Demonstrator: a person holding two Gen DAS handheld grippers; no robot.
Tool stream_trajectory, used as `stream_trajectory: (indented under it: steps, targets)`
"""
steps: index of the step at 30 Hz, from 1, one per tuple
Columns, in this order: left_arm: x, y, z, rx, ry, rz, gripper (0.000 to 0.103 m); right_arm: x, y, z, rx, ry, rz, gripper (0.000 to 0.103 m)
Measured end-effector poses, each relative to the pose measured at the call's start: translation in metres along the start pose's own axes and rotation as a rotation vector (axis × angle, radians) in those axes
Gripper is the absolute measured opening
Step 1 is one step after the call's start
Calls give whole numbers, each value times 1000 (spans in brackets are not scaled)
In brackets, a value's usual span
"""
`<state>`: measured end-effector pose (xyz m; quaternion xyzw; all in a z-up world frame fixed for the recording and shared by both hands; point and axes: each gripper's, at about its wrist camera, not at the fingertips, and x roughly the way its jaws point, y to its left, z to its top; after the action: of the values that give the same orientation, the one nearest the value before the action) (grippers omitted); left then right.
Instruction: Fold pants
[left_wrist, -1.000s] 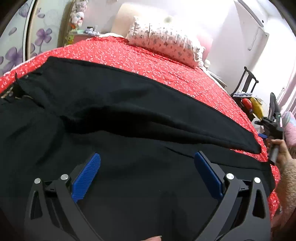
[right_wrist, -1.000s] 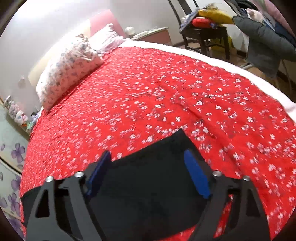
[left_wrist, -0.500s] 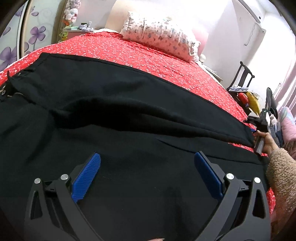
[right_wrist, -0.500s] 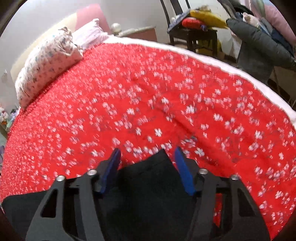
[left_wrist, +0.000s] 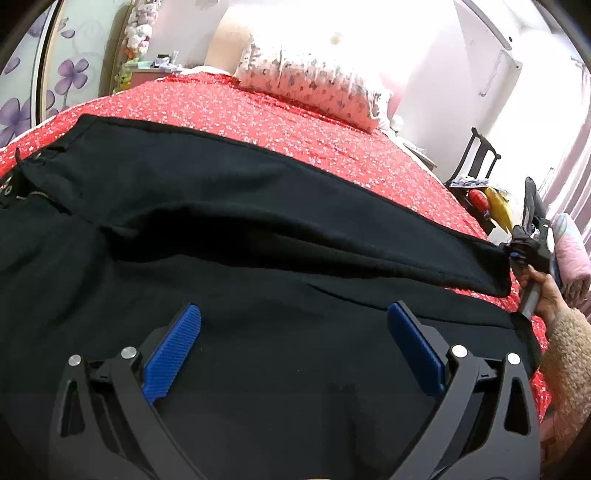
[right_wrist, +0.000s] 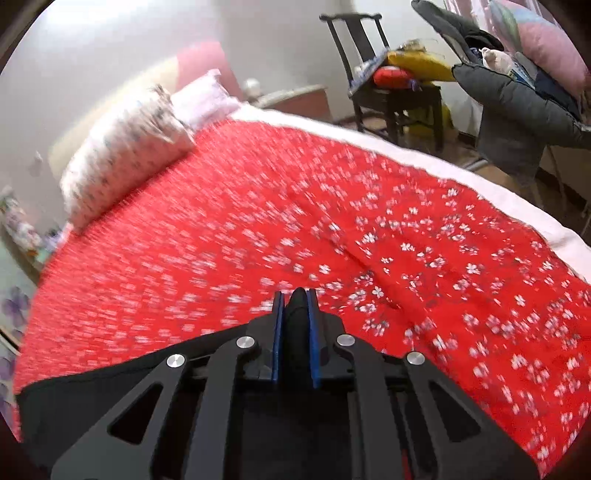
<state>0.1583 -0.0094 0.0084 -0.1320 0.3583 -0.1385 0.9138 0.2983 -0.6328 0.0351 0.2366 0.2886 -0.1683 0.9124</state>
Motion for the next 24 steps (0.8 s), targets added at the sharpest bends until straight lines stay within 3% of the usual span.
stream_trajectory:
  steps: [5, 9, 13, 16, 18, 21, 22, 24]
  targets:
    - [-14, -4, 2, 17, -72, -2, 101, -69, -7, -15, 34, -67, 125, 12]
    - [-25, -7, 4, 34, -119, 8, 101, -130, -28, -54, 88, -100, 217, 11]
    - [-39, -9, 6, 40, -174, 13, 101, -169, -46, -105, 134, -98, 243, 11]
    - [-50, -7, 5, 35, -211, 17, 101, -176, -60, -141, 184, -60, 215, 11]
    - [-53, -5, 6, 30, -229, 21, 101, -166, -61, -156, 183, 14, 153, 11]
    - [-58, -2, 5, 16, -257, 56, 101, -163, -55, -166, 175, 65, 98, 13]
    - [-56, 0, 5, 6, -249, 66, 101, -164, -55, -166, 185, 75, 89, 16]
    - [-55, 4, 5, -4, -231, 74, 101, -169, -56, -166, 226, 112, 65, 34]
